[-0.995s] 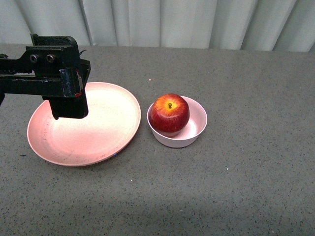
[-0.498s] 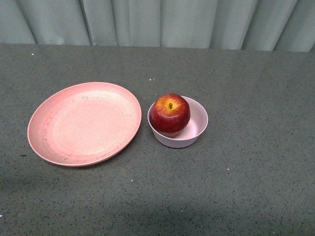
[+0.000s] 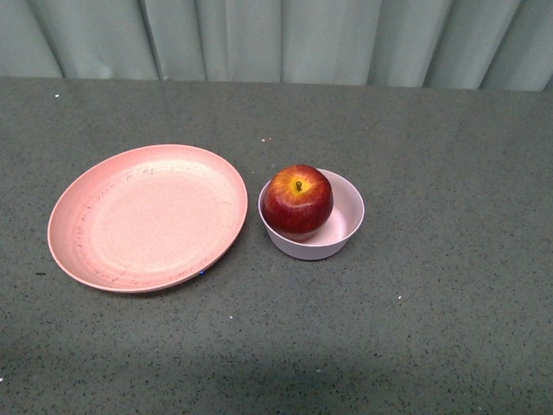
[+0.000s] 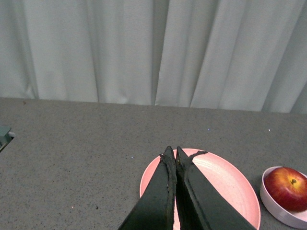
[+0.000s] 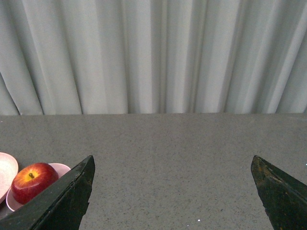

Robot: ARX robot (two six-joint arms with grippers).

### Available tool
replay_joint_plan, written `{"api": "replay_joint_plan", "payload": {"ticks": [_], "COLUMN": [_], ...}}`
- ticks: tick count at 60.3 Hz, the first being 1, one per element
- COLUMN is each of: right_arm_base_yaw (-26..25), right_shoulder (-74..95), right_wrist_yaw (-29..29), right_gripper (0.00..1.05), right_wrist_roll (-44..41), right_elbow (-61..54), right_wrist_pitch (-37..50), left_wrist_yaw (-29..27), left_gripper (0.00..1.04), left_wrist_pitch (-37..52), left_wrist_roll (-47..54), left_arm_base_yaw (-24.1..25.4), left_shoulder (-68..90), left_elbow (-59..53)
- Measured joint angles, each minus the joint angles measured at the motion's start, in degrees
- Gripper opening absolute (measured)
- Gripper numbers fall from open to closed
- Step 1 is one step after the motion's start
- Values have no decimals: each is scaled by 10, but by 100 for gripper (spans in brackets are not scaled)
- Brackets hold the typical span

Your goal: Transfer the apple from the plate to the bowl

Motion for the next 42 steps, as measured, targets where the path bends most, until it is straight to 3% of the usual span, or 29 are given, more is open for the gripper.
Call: {"api": "replay_joint_plan", "payload": {"ticks": [20,42], "right_arm_base_yaw": [0,0], "right_shoulder": [0,0], "right_wrist_yaw": [0,0], "right_gripper": [95,95], "right_wrist_roll": [0,0], "right_elbow": [0,0], "right_wrist_pitch": [0,0], "left_wrist_yaw": [2,2], "left_gripper": [4,4], "left_wrist_pitch": [-122,-189], "left_wrist_roll": [0,0], "left_arm_base_yaw": [1,1], "left_shoulder": [-128,-196], "left_elbow": [0,0]}}
